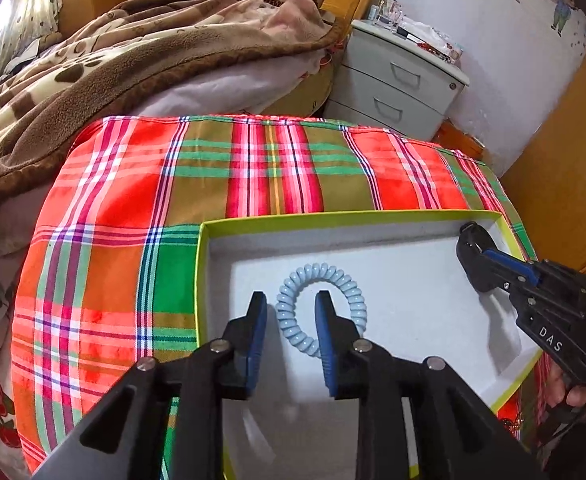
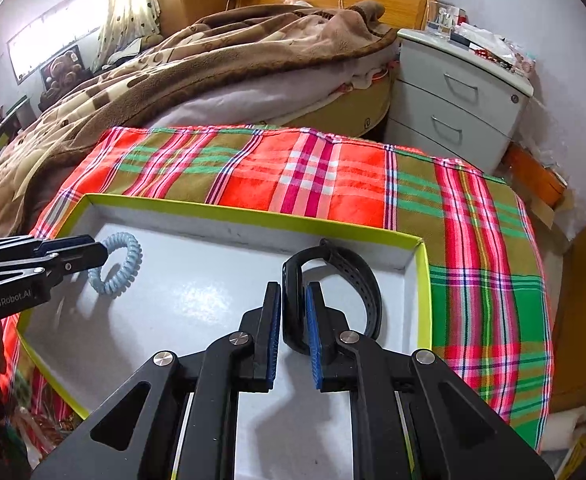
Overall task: Organize jewelry
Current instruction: 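Carry both items into the yellow box and open both tools, then reach the left tool to the clear claw clip and grasp it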
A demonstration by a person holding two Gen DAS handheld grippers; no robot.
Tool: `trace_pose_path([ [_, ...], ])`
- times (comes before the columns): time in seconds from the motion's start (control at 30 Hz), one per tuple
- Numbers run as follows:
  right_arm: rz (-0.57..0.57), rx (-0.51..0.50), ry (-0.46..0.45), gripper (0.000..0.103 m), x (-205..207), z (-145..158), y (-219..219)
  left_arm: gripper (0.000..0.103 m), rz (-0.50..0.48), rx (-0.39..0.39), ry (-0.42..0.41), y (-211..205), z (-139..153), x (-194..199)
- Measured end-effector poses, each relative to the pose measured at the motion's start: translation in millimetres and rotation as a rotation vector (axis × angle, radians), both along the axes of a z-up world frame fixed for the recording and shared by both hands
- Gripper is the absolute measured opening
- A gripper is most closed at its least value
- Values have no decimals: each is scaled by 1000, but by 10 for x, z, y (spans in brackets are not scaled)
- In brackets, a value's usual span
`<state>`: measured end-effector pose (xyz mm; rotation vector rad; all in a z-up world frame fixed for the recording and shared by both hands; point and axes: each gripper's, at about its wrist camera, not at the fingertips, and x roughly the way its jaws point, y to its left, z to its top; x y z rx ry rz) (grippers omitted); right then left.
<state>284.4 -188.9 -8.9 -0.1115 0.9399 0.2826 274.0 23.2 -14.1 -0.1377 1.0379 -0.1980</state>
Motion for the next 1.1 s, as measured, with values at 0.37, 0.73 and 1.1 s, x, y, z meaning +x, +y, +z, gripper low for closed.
trace_pose_path([
  [0.37,-13,56,-61,17,-260,236,-33,38,-40,-11,-76,10,258,-347],
  [0.73,28,152,-118,37,-915,485,-91,42,-130,-28,-144,16,530,-1083],
  [1.1,46,213,-106,37,-1394,413,-103,42,-209,-11,-64,-53,331,-1533],
])
